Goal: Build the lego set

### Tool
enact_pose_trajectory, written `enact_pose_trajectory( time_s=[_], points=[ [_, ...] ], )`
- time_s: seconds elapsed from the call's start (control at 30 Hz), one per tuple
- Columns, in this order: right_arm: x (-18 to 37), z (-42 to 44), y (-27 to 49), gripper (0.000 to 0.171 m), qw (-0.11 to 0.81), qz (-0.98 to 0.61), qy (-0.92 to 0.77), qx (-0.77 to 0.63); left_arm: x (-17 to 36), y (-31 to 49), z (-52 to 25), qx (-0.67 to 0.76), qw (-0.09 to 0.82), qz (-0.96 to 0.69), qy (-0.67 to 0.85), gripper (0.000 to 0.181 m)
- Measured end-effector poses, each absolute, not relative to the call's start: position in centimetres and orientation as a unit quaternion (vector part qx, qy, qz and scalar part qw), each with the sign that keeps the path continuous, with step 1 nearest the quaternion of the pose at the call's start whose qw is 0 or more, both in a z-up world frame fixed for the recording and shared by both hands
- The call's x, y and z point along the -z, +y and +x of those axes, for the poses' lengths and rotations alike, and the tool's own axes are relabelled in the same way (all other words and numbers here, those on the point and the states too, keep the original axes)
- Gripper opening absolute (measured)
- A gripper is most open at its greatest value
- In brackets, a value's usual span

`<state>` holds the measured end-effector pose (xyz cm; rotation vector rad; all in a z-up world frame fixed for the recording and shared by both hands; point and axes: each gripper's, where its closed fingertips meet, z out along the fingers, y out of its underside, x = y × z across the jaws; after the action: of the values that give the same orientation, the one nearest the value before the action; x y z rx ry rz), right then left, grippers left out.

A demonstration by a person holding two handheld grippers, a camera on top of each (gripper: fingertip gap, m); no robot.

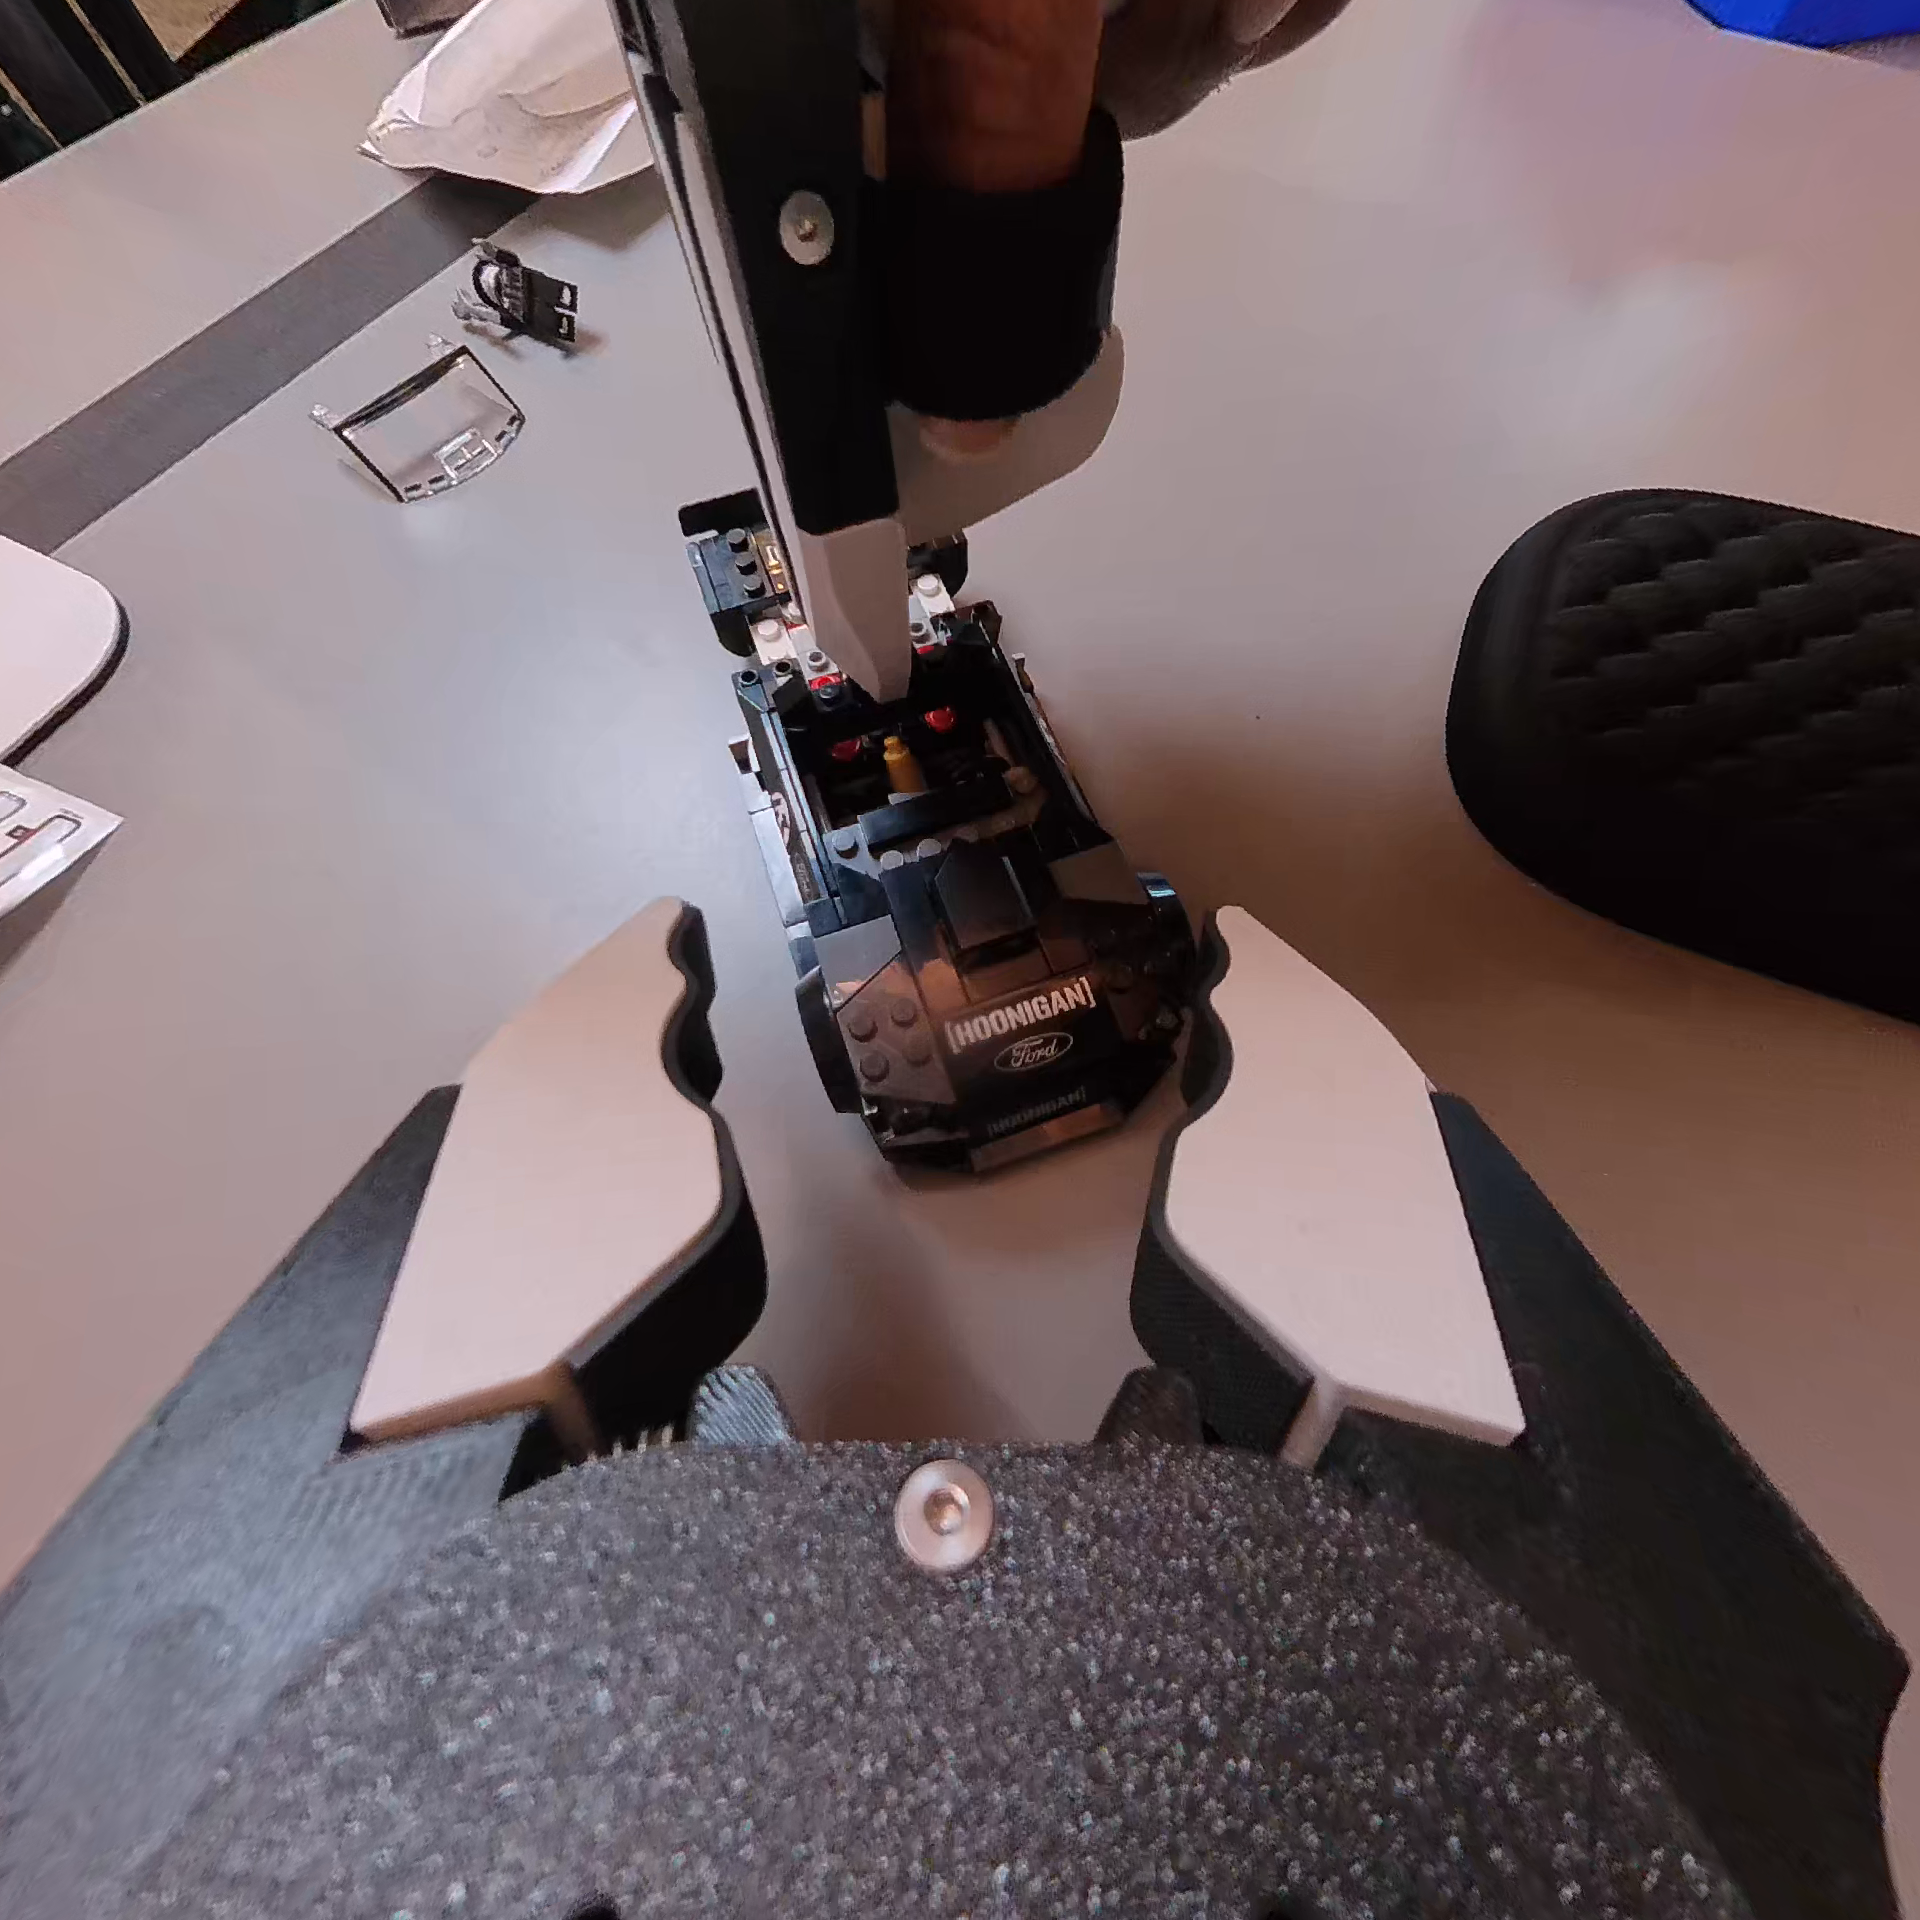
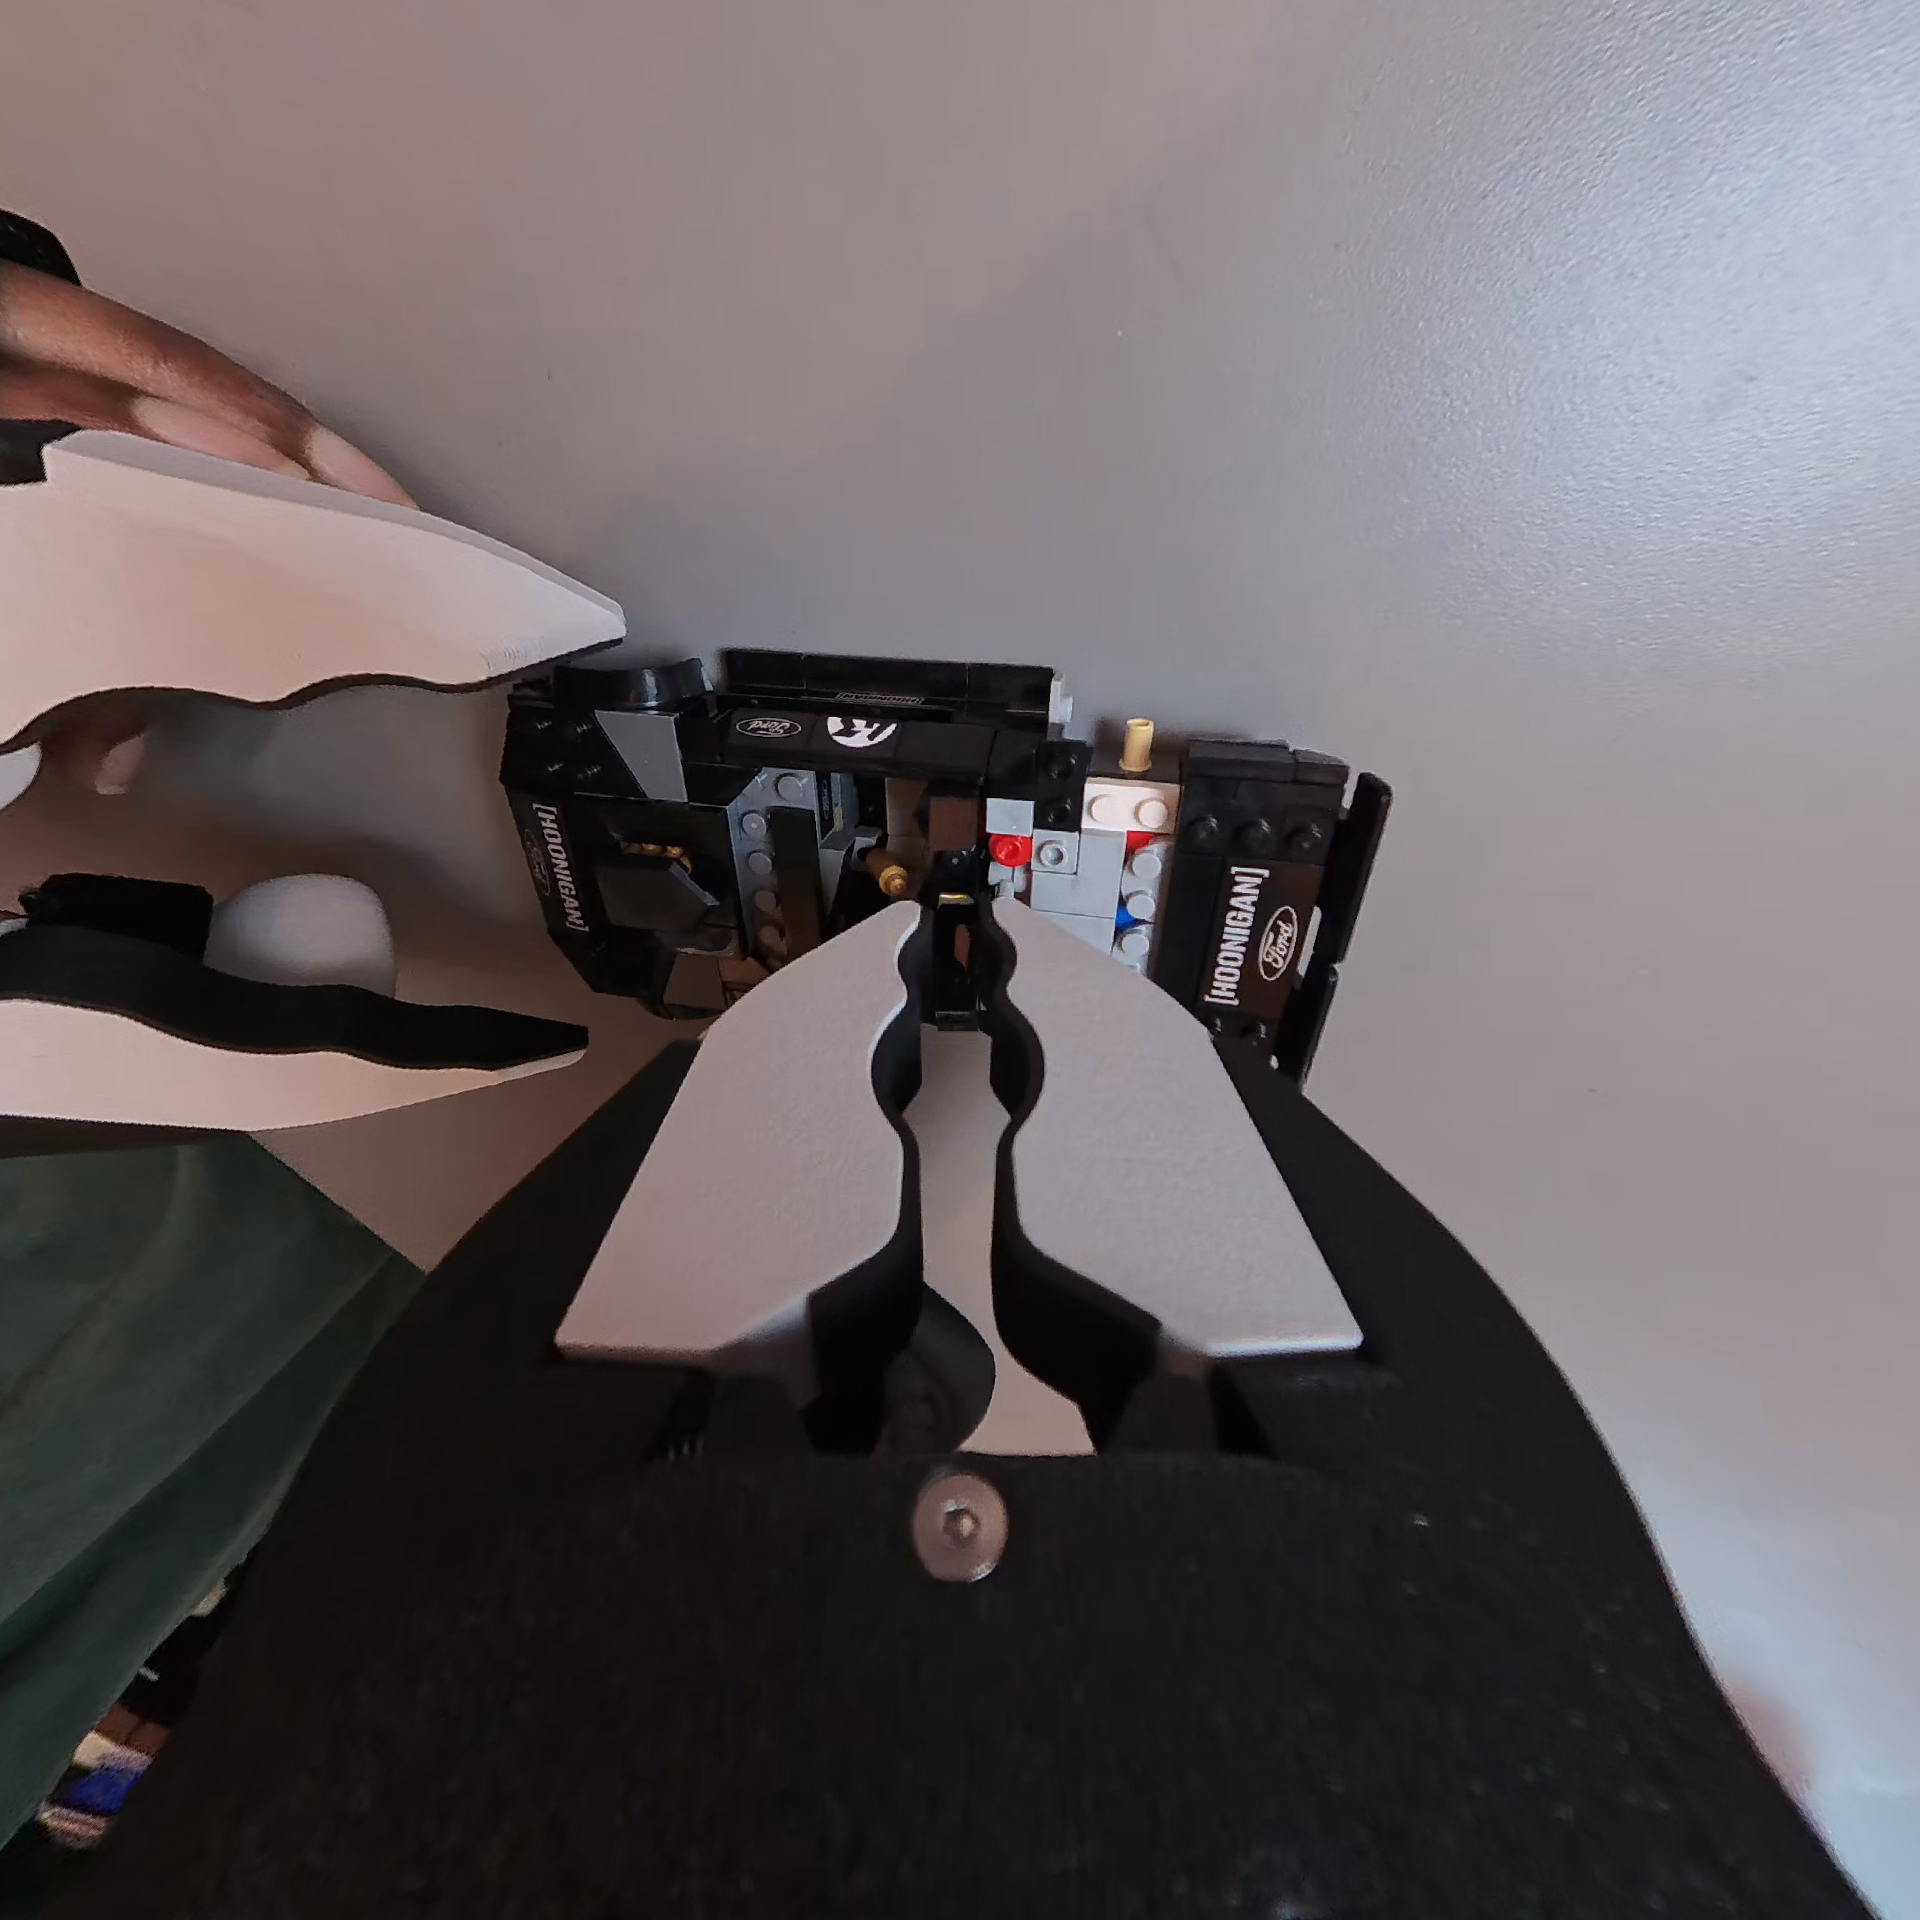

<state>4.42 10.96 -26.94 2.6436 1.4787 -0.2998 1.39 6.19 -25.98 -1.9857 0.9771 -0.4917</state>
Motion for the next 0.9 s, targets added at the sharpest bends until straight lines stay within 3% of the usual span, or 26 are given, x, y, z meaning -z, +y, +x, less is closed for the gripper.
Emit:
enact_pose_trajectory(
  time_s=[0.9],
  points=[
    [27.48,4.45,11.17,0.008,-0.002,0.863,0.496,0.099,26.05,6.08,1.42,0.197,0.424,-0.790,0.396,0.088]
  ],
)
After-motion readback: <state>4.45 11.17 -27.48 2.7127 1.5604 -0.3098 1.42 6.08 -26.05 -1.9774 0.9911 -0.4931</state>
